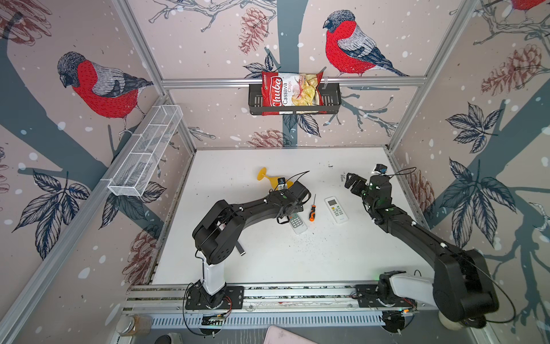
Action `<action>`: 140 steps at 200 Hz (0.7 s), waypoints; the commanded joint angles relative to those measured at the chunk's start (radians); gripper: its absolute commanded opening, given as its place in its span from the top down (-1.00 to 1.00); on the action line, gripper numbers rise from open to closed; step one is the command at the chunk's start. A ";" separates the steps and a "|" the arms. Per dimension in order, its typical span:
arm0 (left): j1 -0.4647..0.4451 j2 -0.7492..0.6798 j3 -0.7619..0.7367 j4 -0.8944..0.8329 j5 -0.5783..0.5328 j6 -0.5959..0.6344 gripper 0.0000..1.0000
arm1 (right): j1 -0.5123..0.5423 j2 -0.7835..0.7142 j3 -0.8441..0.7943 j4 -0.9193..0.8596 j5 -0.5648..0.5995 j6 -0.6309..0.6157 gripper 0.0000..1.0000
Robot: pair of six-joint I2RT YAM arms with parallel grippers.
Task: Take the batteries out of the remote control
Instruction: 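Reach the left gripper over the small grey remote with screen, then lower the left gripper and close it on the grey remote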
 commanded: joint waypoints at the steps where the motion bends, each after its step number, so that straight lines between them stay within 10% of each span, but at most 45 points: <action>1: -0.001 0.033 0.025 0.033 0.025 -0.040 -0.94 | 0.002 0.001 0.001 0.020 -0.003 0.010 -0.99; 140: -0.003 0.084 0.024 0.032 0.057 -0.083 -0.80 | -0.006 0.035 0.009 0.017 -0.017 0.006 -0.99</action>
